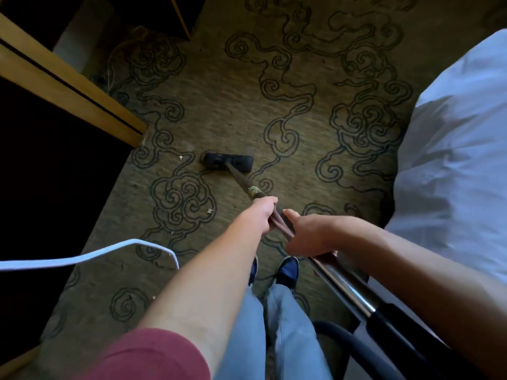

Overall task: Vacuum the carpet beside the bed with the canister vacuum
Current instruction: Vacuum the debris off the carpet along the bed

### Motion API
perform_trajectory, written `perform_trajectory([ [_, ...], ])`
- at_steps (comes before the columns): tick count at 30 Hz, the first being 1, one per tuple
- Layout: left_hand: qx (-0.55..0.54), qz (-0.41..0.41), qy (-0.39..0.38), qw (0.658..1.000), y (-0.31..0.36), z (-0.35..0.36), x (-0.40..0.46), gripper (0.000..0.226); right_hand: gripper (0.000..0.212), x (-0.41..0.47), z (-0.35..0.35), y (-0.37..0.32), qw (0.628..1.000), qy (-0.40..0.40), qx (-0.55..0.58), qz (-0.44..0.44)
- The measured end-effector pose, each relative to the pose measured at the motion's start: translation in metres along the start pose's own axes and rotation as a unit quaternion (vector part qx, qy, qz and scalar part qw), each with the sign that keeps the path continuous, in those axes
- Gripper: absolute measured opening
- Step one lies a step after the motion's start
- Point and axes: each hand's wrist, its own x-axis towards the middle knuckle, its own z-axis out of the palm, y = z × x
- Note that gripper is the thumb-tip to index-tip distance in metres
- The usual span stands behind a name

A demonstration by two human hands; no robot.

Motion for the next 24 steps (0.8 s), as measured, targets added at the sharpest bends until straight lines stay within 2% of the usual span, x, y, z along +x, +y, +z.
perform_trajectory([
  [6,0.069,-0.001,-0.004,0.998,-0.072,-0.027,-0.019,0.016,0.095,-0.027,0.088,-0.013,0.998,0.015,0.057,0.029],
  [9,0.079,-0.012,-0.019,0.997,-0.109,-0.049,-0.032,0.016,0.088,-0.049,0.131,-0.036,0.997,0.018,0.066,0.039],
  [13,0.061,-0.047,-0.059,0.995,-0.159,-0.077,-0.047,0.018,0.079,-0.082,0.179,-0.066,0.998,0.013,0.033,0.056],
  [17,0.069,-0.093,-0.086,0.989,-0.215,-0.094,-0.079,0.022,0.080,-0.115,0.233,-0.083,0.996,0.017,0.015,0.081],
  [21,0.085,-0.090,-0.071,0.990,-0.264,-0.099,-0.107,0.017,0.087,-0.138,0.282,-0.085,0.994,0.008,0.042,0.098],
  [24,0.131,-0.045,-0.021,0.990,-0.312,-0.105,-0.115,0.019,0.089,-0.151,0.327,-0.086,0.993,0.008,0.067,0.102],
])
